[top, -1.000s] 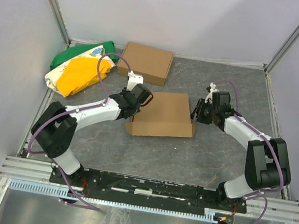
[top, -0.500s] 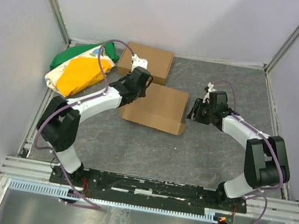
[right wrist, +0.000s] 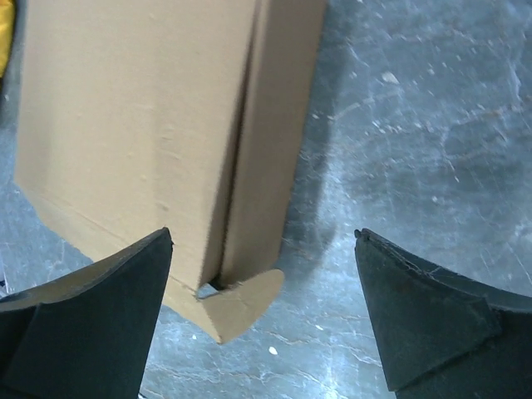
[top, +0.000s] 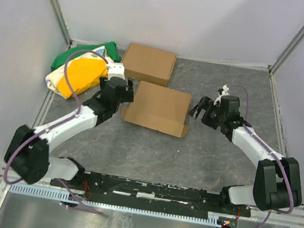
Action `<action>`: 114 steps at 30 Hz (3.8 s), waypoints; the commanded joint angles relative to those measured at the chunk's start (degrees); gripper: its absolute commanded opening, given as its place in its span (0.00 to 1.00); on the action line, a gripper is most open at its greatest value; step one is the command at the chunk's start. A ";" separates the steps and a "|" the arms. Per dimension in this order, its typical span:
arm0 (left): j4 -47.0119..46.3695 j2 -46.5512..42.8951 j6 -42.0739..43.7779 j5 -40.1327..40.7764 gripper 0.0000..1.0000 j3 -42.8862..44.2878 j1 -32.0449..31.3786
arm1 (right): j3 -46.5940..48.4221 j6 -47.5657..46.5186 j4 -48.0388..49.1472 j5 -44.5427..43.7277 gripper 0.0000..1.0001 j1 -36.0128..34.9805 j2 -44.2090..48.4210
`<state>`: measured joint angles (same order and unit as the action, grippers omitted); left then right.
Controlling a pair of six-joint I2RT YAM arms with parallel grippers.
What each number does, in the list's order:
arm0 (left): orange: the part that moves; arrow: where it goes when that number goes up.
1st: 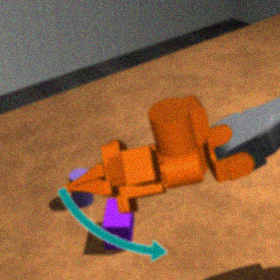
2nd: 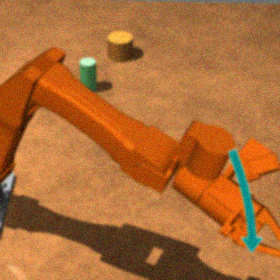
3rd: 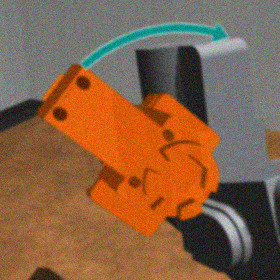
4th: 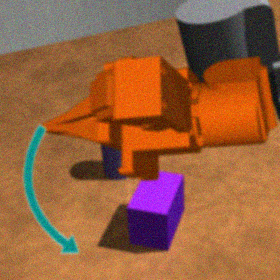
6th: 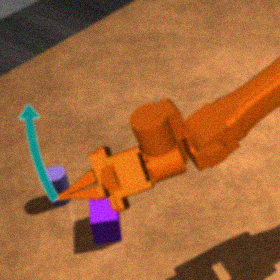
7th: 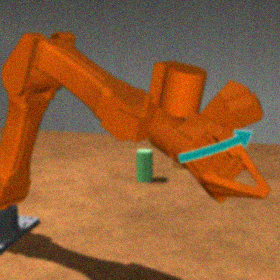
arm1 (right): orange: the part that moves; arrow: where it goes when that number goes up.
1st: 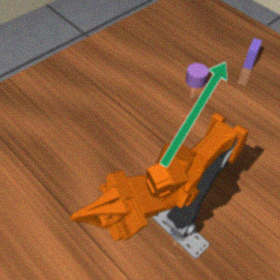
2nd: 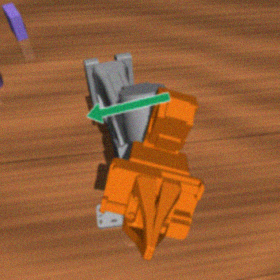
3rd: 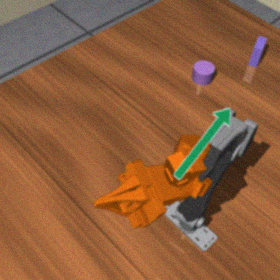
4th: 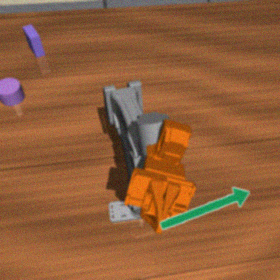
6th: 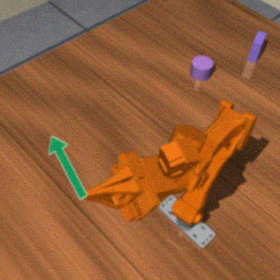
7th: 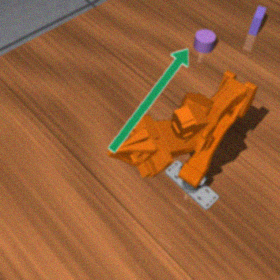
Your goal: Fold the paper box
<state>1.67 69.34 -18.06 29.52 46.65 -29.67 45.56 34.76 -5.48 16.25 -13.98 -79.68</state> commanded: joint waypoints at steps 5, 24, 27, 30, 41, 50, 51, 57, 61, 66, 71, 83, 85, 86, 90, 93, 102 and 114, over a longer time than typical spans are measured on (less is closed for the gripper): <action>2.94 1.36 -3.33 -3.08 0.86 3.47 0.77 | -5.03 0.46 1.08 3.25 0.79 -3.09 13.09; 3.83 -10.89 -8.44 -5.10 0.85 -0.95 0.76 | -9.44 0.76 -6.73 -3.64 0.07 -27.43 6.81; 3.12 -11.78 -8.57 -4.45 0.85 -1.46 0.79 | -9.32 2.39 -4.14 -6.57 0.07 -27.76 4.43; 4.29 -11.43 -8.56 -4.22 0.85 -0.75 0.82 | -9.54 4.04 -2.43 -12.27 0.07 -27.83 2.94; 4.06 -11.95 -8.27 -2.83 0.85 -1.39 0.74 | -11.70 5.28 4.73 -31.16 0.05 -27.71 5.25; 3.28 -12.17 -7.98 -1.28 0.87 -2.79 0.73 | -9.98 0.59 2.13 -46.80 0.05 -23.17 11.78; 2.87 -11.93 -7.92 -1.70 0.88 -3.02 0.73 | -9.71 0.03 1.27 -46.84 0.04 -21.38 13.00; 0.73 -11.59 -8.63 -6.75 0.93 -4.62 0.72 | -7.19 -5.33 -9.58 -40.86 0.43 -16.54 23.32; -6.34 -12.87 -11.55 -8.68 0.96 -9.98 0.83 | -1.99 -6.86 -15.96 -32.02 0.80 -14.59 21.50; -13.97 -9.00 -3.00 -18.47 0.96 -10.89 0.82 | 7.24 -9.52 -19.76 -23.17 0.99 -14.29 8.40; -13.16 -3.57 2.29 -20.89 0.93 -8.66 0.73 | 10.78 -8.85 -16.24 -17.45 0.99 -14.26 -0.16; -14.83 -0.62 7.26 -20.16 0.89 -10.01 0.71 | 8.87 -10.31 -15.80 -14.60 0.99 -14.28 -3.65; -15.00 1.05 7.32 -19.90 0.90 -9.72 0.72 | 8.51 -10.48 -15.31 -14.46 0.99 -14.31 -4.09; -15.55 1.77 7.68 -20.02 0.91 -9.92 0.72 | 8.42 -10.66 -15.03 -14.49 0.99 -14.32 -4.30; -18.58 2.99 7.46 -20.25 0.92 -11.51 0.75 | 8.47 -11.10 -14.26 -15.31 0.99 -14.32 -5.15; -19.41 2.32 7.88 -22.00 0.92 -12.63 0.73 | 8.82 -11.28 -14.19 -15.34 0.99 -14.24 -6.26; -15.68 3.25 10.35 -25.03 0.90 -12.04 -0.63 | 8.81 -11.41 -14.01 -14.97 0.99 -14.32 -6.60; -14.33 3.81 14.05 -20.25 0.89 -13.33 -2.85 | 9.18 -12.15 -15.64 -18.43 0.99 -14.40 -5.97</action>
<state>-11.92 73.25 -7.55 6.61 33.78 -31.94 53.95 23.68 -21.47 0.80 -28.38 -86.85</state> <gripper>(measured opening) 0.894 0.991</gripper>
